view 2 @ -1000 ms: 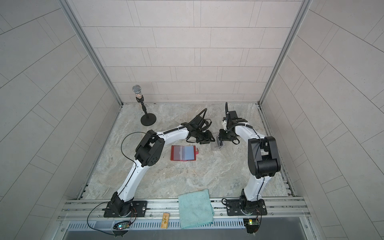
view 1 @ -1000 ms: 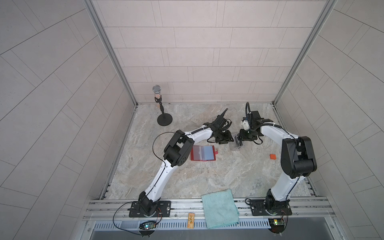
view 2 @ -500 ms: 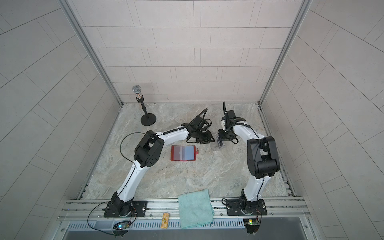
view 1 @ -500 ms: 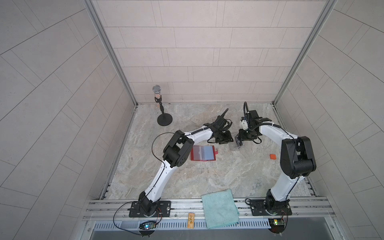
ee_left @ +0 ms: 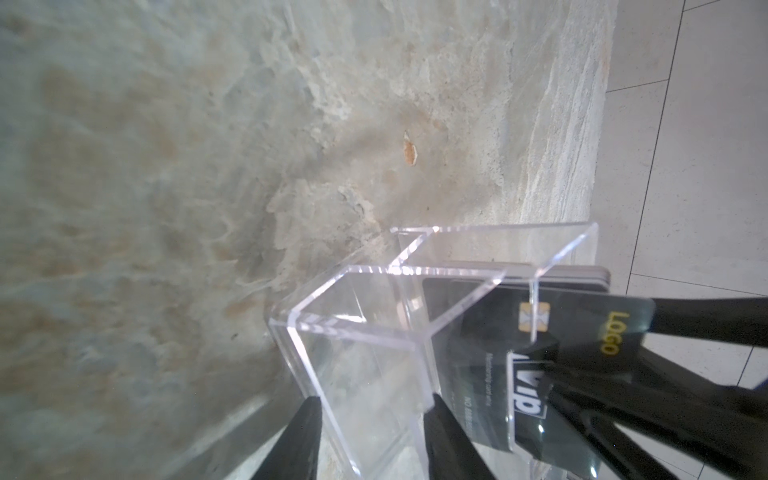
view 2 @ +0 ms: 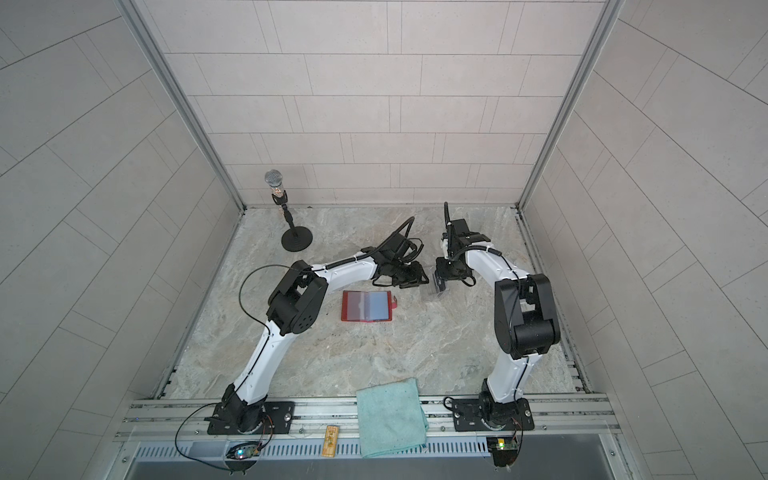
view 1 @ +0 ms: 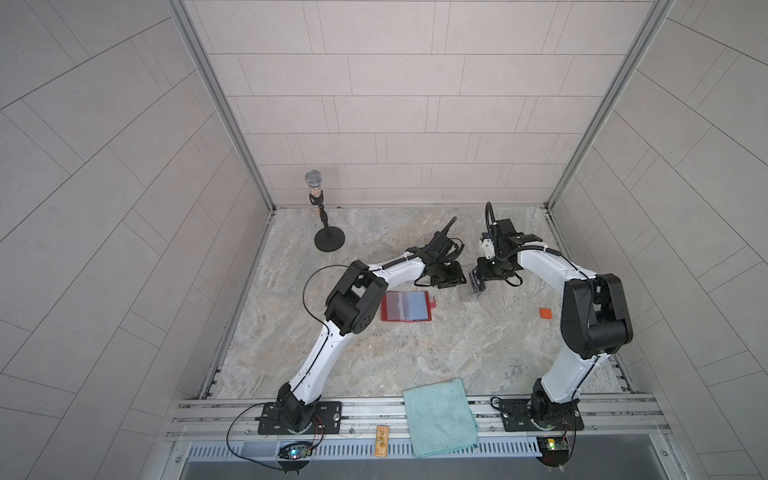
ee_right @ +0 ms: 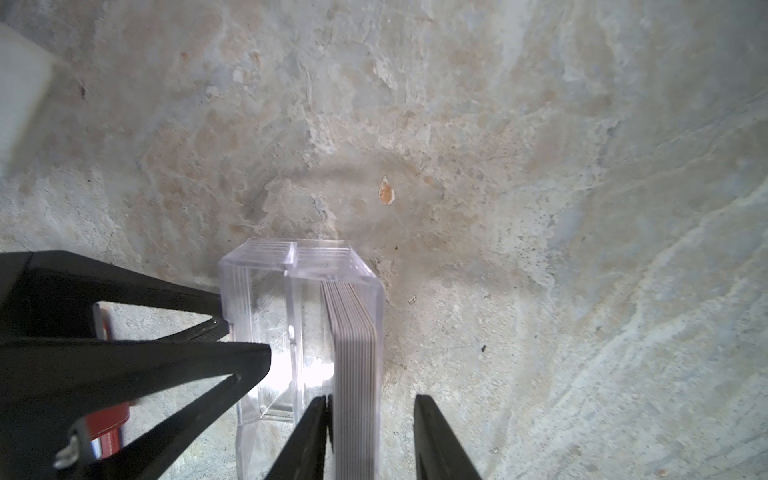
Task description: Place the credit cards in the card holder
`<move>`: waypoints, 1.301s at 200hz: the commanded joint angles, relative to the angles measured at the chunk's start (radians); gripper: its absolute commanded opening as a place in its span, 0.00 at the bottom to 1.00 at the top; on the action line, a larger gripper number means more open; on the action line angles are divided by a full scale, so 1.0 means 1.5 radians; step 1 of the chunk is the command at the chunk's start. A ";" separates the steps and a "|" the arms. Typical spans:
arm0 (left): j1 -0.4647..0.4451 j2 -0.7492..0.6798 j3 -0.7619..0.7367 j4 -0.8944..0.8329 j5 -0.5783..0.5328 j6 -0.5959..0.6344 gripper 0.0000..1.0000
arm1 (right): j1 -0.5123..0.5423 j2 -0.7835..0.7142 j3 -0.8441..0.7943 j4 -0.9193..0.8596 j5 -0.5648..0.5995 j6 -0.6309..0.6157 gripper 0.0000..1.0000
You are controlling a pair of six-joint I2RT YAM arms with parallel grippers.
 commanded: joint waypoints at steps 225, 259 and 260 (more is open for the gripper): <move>0.004 -0.005 -0.030 -0.070 -0.034 0.010 0.44 | 0.002 -0.048 0.009 -0.029 0.031 -0.019 0.21; 0.004 -0.005 -0.029 -0.069 -0.032 0.010 0.44 | 0.002 -0.053 0.009 -0.029 0.032 -0.018 0.15; 0.004 -0.005 -0.029 -0.069 -0.032 0.010 0.43 | 0.002 -0.053 0.009 -0.029 0.032 -0.018 0.15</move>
